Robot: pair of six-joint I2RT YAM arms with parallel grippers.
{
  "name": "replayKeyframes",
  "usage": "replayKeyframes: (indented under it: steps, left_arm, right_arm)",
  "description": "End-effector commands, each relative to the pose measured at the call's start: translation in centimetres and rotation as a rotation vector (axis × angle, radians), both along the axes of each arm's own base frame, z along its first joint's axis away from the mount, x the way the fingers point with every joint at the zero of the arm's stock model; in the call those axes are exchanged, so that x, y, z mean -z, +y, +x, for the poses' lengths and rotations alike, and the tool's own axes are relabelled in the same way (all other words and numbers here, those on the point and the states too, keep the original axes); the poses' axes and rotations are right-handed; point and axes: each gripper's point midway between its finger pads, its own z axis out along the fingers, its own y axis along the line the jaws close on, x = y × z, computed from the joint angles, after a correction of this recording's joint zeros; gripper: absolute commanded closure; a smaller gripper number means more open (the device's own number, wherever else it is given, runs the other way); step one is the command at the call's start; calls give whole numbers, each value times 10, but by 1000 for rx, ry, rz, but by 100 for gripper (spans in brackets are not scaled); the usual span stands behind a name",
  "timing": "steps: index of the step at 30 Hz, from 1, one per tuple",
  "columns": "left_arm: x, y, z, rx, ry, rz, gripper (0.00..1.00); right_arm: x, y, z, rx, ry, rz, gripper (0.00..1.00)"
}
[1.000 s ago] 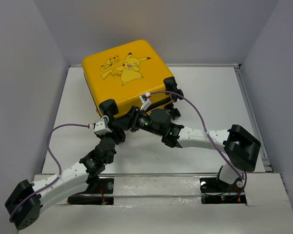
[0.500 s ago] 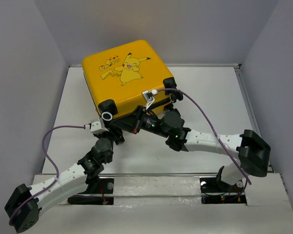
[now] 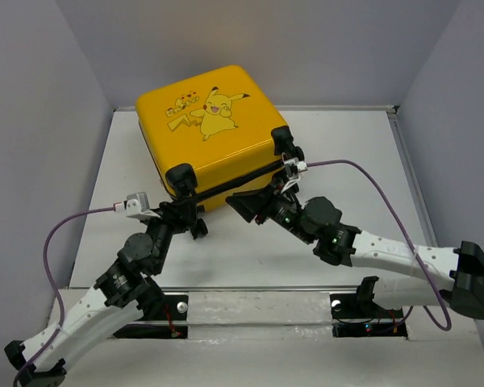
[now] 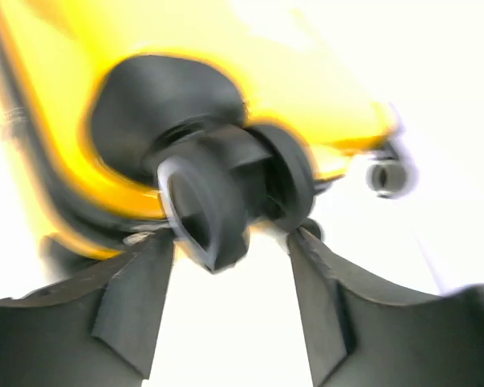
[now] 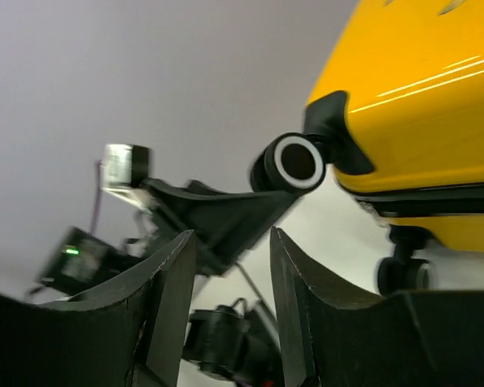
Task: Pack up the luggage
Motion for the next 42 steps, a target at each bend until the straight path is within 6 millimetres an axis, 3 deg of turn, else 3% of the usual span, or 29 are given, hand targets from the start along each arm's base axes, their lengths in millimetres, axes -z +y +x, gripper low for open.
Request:
replayKeyframes:
  steps: [1, 5, 8, 12, 16, 23, 28, 33, 42]
  left_arm:
    - [-27, -19, -28, 175, 61, -120, 21]
    - [-46, 0, -43, 147, 135, -154, 9]
    - [-63, 18, -48, 88, 190, -109, 1]
    - [-53, 17, -34, 30, 279, 89, 1]
    - [-45, 16, -25, 9, 318, 221, 1]
    - [-27, -17, -14, 120, 362, 289, 3]
    - [-17, -15, 10, 100, 375, 329, 5]
    - [-2, -9, 32, 94, 386, 298, 13]
    - [5, -37, 44, 191, 357, 189, 34]
  right_arm:
    - [75, -20, 19, 115, -27, -323, 54]
    - [110, -20, 14, 83, 6, -406, 54]
    - [120, -18, 12, 64, 18, -421, 53]
    - [121, -14, 9, 38, 20, -419, 41]
    - [124, -14, 6, 22, 15, -425, 37]
    - [126, -17, 4, 20, 16, -430, 35]
    - [130, -17, 1, 8, 29, -434, 33]
    - [132, -18, 3, 17, 29, -437, 32]
    - [139, -18, 8, 40, 30, -463, 36]
